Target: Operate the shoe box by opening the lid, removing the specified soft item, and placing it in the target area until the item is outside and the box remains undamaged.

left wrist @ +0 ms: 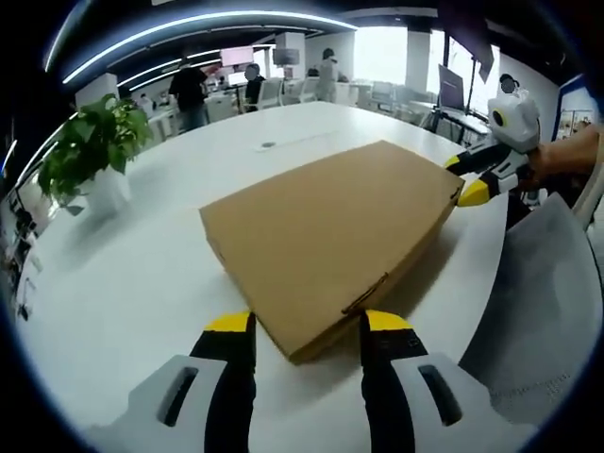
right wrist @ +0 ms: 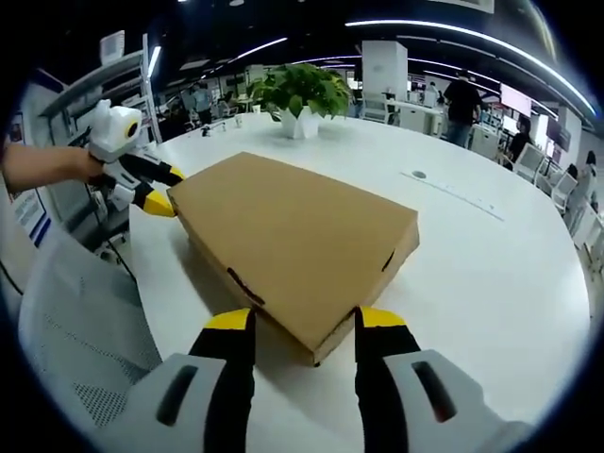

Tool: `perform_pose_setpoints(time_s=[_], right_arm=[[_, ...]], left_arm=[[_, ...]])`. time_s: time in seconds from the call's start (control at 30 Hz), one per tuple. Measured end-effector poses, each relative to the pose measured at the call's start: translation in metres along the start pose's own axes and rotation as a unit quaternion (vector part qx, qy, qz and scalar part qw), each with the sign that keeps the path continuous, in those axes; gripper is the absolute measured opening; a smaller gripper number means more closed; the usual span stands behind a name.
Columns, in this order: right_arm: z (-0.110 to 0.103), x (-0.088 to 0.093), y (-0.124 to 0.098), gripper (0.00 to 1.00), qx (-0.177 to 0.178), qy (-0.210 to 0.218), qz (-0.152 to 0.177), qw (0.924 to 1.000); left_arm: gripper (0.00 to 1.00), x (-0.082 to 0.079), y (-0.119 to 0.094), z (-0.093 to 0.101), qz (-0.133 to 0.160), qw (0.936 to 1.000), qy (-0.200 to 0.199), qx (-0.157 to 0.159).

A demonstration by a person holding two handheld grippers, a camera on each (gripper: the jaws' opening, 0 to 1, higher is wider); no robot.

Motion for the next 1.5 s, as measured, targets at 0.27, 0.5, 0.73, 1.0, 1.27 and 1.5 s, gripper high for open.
perform_pose_setpoints(time_s=[0.27,0.5,0.73,1.0,1.27,1.5], right_arm=[[-0.001,0.001,-0.001,0.38,-0.002,-0.002,-0.001,1.0],[-0.002,0.0,-0.002,0.39,-0.002,-0.001,0.003,1.0],[-0.004,-0.003,-0.005,0.41,-0.001,0.003,0.012,0.9999],[-0.009,-0.005,-0.01,0.43,-0.006,-0.011,0.022,0.9997],[-0.011,-0.014,-0.018,0.44,-0.004,-0.022,0.039,0.999],[-0.014,-0.024,-0.025,0.45,-0.003,-0.031,0.055,0.998]], left_arm=[[0.43,0.002,-0.003,0.002,-0.003,1.0,-0.002,-0.001],[0.44,0.001,-0.004,0.004,-0.009,0.9999,-0.003,-0.002],[0.46,-0.002,-0.007,0.005,-0.006,0.9999,-0.006,-0.005],[0.54,-0.011,-0.012,0.008,0.005,0.9999,-0.011,-0.009],[0.54,-0.024,-0.024,0.011,0.02,0.9996,-0.009,-0.018],[0.56,-0.038,-0.034,0.01,0.036,0.999,0.001,-0.026]])
Point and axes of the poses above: the point that each gripper's makers call its tool centre point, and the gripper's own axes: y roughly forward along the fingers, z roughly to its right, x roughly out of its underside, the point moved 5 cm from there along -y, roughly backward along the fingers, and after that the axes turned 10 degrees about y, right-handed, at the moved point
